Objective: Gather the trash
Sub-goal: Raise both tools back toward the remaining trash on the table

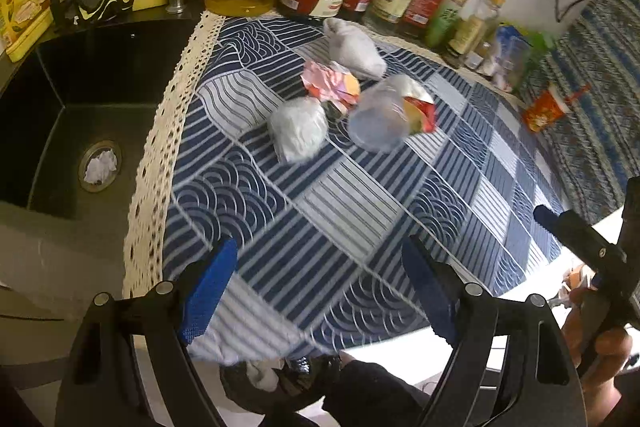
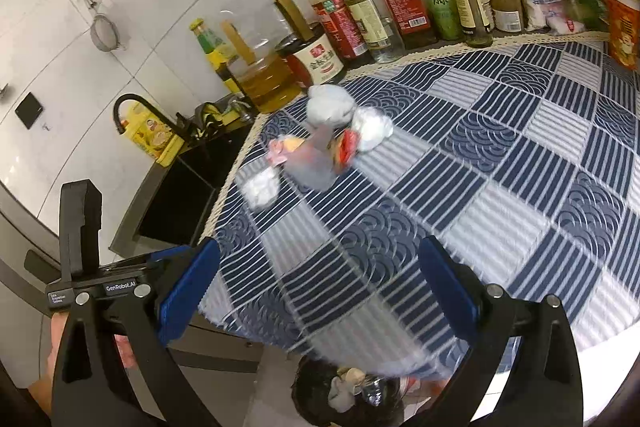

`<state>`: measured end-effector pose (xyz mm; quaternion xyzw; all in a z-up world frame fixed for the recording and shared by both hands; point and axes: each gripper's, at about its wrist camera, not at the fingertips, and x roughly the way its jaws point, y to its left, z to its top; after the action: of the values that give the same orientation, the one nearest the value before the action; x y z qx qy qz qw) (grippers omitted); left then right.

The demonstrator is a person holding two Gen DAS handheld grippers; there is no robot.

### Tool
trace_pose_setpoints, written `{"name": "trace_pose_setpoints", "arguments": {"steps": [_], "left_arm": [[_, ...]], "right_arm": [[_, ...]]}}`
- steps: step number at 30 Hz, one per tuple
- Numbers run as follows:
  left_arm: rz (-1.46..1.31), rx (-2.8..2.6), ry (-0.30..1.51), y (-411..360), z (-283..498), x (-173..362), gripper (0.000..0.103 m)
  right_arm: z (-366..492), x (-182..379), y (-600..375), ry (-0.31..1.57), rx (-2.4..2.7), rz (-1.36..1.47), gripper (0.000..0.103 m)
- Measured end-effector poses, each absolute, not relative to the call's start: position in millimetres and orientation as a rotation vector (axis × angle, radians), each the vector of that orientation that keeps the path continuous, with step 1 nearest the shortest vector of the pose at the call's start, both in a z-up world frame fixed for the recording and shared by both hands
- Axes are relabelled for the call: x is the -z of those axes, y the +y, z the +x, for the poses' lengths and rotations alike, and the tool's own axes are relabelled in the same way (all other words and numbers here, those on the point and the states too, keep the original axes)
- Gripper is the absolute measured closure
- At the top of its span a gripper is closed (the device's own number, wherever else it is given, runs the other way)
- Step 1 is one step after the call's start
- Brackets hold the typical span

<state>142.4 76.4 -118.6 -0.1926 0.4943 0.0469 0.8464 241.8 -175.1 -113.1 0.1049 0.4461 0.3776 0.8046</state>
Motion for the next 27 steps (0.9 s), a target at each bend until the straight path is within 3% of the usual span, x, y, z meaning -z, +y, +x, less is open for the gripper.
{"name": "trace_pose_setpoints", "arguments": {"steps": [18, 21, 24, 27], "left_arm": [[-0.403, -0.204, 1.096, 99, 224, 143, 0.022], [-0.403, -0.223, 1.107, 102, 229, 149, 0.023], [-0.405, -0.232, 1.122, 105, 234, 154, 0.034], [-0.403, -0.238, 1.129, 106, 238, 157, 0.038]], "right_arm": [[362, 147, -148, 1.022, -0.849, 0.239, 0.005], [374, 153, -139, 1.040, -0.858, 0.241, 0.011], [384, 159, -130, 1.063, -0.873, 0.250, 0.014], [394, 167, -120, 1.086, -0.884, 0.266, 0.019]]}}
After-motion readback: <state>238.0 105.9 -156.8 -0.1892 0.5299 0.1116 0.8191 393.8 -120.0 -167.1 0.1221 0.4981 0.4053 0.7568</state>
